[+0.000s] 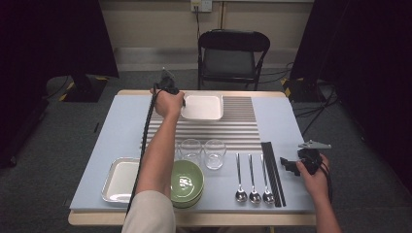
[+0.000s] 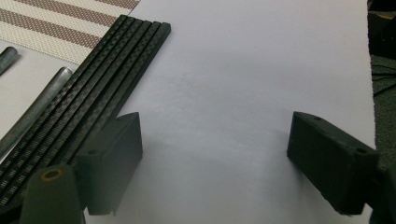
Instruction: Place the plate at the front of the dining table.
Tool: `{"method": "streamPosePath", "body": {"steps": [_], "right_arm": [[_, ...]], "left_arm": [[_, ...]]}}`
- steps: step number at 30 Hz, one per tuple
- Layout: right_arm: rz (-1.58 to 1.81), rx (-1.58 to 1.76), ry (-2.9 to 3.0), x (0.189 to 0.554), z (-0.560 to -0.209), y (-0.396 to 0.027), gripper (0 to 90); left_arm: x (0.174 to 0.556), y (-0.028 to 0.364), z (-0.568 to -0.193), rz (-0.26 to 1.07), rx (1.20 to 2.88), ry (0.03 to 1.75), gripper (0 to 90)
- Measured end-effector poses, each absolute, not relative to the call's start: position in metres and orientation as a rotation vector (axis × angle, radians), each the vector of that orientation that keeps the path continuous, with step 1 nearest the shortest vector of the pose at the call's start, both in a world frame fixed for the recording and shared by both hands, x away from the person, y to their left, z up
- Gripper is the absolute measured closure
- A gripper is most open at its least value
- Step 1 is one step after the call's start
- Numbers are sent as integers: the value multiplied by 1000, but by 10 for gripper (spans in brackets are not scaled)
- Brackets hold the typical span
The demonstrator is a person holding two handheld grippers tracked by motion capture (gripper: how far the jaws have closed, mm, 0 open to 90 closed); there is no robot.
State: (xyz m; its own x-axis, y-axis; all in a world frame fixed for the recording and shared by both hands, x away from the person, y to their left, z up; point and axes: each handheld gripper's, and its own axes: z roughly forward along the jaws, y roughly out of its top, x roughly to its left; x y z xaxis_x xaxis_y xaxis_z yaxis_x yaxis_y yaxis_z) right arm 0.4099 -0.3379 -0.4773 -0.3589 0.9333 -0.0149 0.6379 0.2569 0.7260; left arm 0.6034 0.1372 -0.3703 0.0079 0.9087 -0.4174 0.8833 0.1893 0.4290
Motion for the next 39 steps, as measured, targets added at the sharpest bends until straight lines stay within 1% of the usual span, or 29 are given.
{"method": "streamPosePath", "body": {"steps": [10,39], "right_arm": [[887,1425,2089,410,-477,-338,170],[887,1425,2089,410,-477,-338,170]], "left_arm": [[605,130,-374,54,1669,1863,891],[610,125,-383,58,1678,1882,891]]}}
